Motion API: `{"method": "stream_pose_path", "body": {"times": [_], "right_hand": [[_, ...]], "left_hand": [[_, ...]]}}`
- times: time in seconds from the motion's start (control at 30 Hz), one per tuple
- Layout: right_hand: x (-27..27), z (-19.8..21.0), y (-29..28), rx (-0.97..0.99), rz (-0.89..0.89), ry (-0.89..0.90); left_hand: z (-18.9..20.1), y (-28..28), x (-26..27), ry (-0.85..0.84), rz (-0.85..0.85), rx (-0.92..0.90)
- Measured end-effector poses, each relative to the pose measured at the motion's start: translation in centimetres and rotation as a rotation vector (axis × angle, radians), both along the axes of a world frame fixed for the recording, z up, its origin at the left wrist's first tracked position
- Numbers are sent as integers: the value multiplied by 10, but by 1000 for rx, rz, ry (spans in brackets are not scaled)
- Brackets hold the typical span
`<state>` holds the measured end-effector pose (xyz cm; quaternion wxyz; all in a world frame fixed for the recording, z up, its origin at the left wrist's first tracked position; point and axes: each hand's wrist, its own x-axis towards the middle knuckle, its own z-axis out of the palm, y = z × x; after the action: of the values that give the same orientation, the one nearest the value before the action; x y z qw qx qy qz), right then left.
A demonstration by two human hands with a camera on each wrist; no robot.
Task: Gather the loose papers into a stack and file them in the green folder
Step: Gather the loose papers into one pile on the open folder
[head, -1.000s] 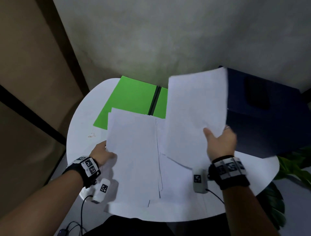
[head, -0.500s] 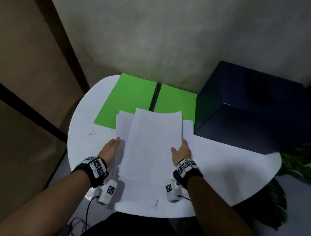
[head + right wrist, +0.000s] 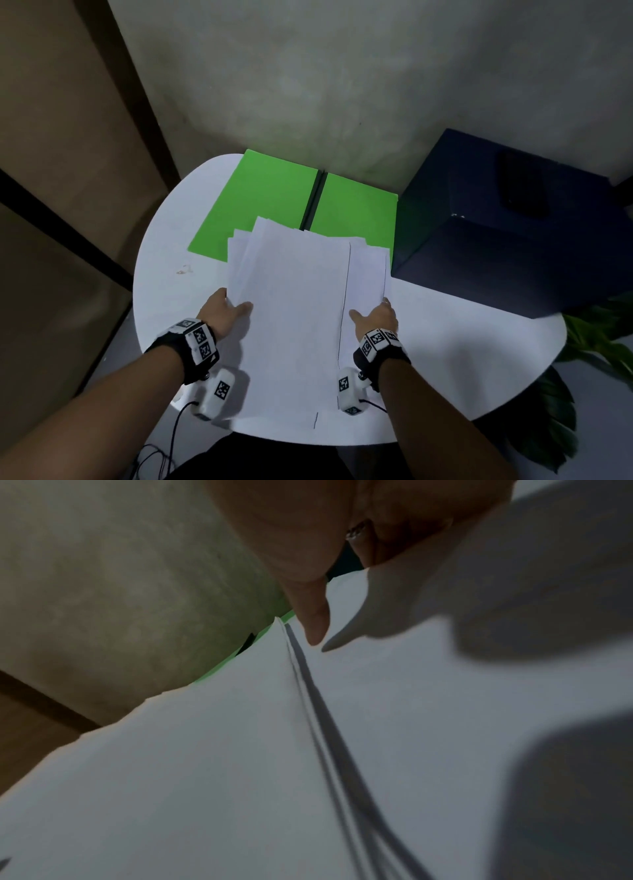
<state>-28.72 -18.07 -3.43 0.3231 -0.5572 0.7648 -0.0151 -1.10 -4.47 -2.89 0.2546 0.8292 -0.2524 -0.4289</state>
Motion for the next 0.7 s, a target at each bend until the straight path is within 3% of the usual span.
{"method": "stream_pose_path", "body": {"times": [0.07,0.2,0.37,0.53,0.6,0.7], "right_hand": [[1,2,-4,-8,-25,-12],[6,4,-8,33,-11,69],[7,6,-11,32,-61,-96],[8,19,-4,107,-162,-278],[8,31,-3,40,-180,-319],[3,77,-13,-228,-136,-287]], "left_hand": [[3,-2,-5,-80,-67,7],[-8,7,2,-28,-112,-17],[-3,10,0,94,-51,-78],[6,9,-7,-34,-33,-29],[6,10,-4,-37,-48,-77],[8,13,4,-41,-64,-87]]}}
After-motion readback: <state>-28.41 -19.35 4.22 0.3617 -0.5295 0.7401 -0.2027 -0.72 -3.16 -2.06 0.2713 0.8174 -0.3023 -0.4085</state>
